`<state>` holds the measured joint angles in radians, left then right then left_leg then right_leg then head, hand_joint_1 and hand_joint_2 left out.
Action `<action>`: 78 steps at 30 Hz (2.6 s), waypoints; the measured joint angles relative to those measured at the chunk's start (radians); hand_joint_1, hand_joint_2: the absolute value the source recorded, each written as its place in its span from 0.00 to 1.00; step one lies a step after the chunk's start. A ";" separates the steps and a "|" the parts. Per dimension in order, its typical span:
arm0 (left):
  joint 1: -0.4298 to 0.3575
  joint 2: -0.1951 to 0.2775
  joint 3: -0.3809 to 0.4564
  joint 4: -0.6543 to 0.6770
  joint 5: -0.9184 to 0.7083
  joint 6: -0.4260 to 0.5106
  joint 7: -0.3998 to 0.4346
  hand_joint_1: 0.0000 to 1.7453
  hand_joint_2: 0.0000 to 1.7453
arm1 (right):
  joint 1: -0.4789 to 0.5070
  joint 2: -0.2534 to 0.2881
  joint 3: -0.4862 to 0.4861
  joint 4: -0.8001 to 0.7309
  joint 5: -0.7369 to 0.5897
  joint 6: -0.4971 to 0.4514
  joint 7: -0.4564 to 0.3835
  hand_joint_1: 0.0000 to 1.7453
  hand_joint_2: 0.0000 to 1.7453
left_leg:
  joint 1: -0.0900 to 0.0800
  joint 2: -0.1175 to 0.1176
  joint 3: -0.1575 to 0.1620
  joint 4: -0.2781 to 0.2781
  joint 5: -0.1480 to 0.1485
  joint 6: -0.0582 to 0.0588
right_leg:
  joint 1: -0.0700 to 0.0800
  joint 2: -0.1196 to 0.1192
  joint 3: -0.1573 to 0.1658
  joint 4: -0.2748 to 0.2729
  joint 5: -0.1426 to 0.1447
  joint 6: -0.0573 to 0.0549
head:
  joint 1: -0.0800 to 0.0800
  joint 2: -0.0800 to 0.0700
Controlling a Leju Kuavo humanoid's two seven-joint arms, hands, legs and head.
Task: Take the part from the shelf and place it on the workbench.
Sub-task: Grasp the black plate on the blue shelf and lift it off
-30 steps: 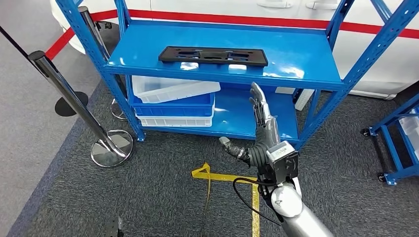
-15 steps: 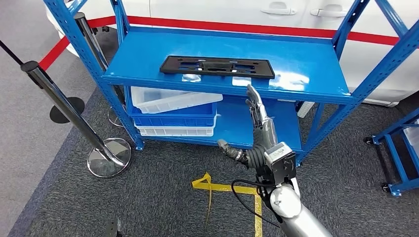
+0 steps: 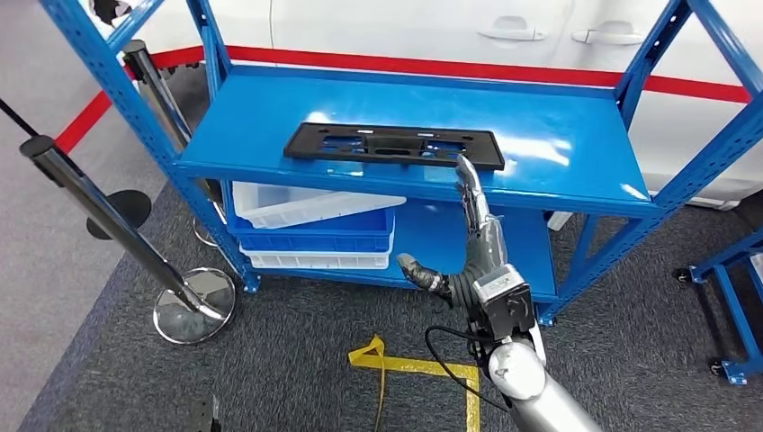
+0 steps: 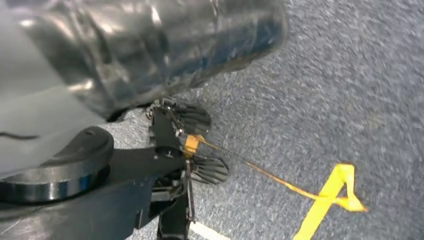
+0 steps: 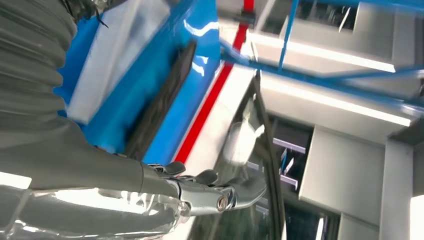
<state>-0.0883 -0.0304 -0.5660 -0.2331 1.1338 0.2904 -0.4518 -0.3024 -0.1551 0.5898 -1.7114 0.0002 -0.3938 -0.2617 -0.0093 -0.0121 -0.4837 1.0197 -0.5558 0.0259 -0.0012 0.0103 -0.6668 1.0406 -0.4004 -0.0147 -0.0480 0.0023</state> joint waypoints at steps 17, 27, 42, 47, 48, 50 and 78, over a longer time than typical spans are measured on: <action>-0.027 0.006 -0.058 0.000 -0.060 0.005 0.066 0.00 0.00 | -0.195 0.080 0.140 0.194 0.280 -0.002 0.067 0.00 1.00 | -0.001 0.005 -0.148 -0.006 0.136 0.016 | -0.007 0.000 0.113 0.030 -0.138 0.025 | 0.004 0.000; -0.029 0.004 -0.093 0.000 -0.070 -0.001 0.092 0.00 0.00 | -0.222 0.123 0.193 0.376 0.341 -0.002 0.065 0.00 1.00 | 0.000 -0.002 -0.107 0.008 0.086 0.017 | -0.007 -0.003 0.019 0.032 -0.020 0.026 | 0.007 0.000; -0.032 0.001 -0.105 0.000 -0.062 -0.009 0.091 0.00 0.00 | -0.239 0.158 0.213 0.499 0.327 0.013 0.052 0.00 1.00 | 0.024 0.004 -0.154 0.064 0.087 -0.034 | -0.009 -0.001 0.044 -0.009 -0.028 0.000 | -0.001 0.000; -0.032 -0.002 -0.111 0.000 -0.058 -0.013 0.091 0.00 0.00 | -0.241 0.159 0.214 0.515 0.328 0.010 0.054 0.00 1.00 | 0.021 0.002 -0.122 -0.002 0.105 -0.007 | -0.008 0.000 0.041 -0.006 -0.033 0.026 | 0.002 0.000; -0.033 -0.003 -0.111 0.000 -0.058 -0.013 0.091 0.00 0.00 | -0.242 0.159 0.214 0.518 0.329 0.009 0.055 0.00 1.00 | 0.022 0.003 -0.119 -0.006 0.108 0.000 | -0.009 0.000 0.032 0.016 -0.048 0.030 | 0.002 0.000; -0.034 -0.003 -0.111 0.000 -0.057 -0.014 0.091 0.00 0.00 | -0.243 0.159 0.214 0.523 0.332 0.007 0.056 0.00 1.00 | 0.022 0.004 -0.117 -0.010 0.111 0.010 | -0.010 -0.002 -0.006 0.103 -0.098 0.035 | 0.003 0.000; -0.032 -0.011 -0.130 0.000 -0.066 -0.017 0.105 0.00 0.00 | -0.254 0.164 0.214 0.567 0.293 0.014 0.056 0.00 1.00 | 0.015 0.004 -0.133 -0.010 0.119 -0.009 | -0.003 0.005 0.084 -0.023 -0.060 0.018 | -0.003 0.000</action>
<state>-0.1207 -0.0416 -0.6964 -0.2327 1.0675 0.2739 -0.3471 -0.5560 0.0086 0.8041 -1.1444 0.2929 -0.3795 -0.2062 0.0060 -0.0079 -0.6167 1.0100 -0.4363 0.0170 -0.0037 0.0149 -0.5830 1.0181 -0.4609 0.0028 -0.0512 0.0023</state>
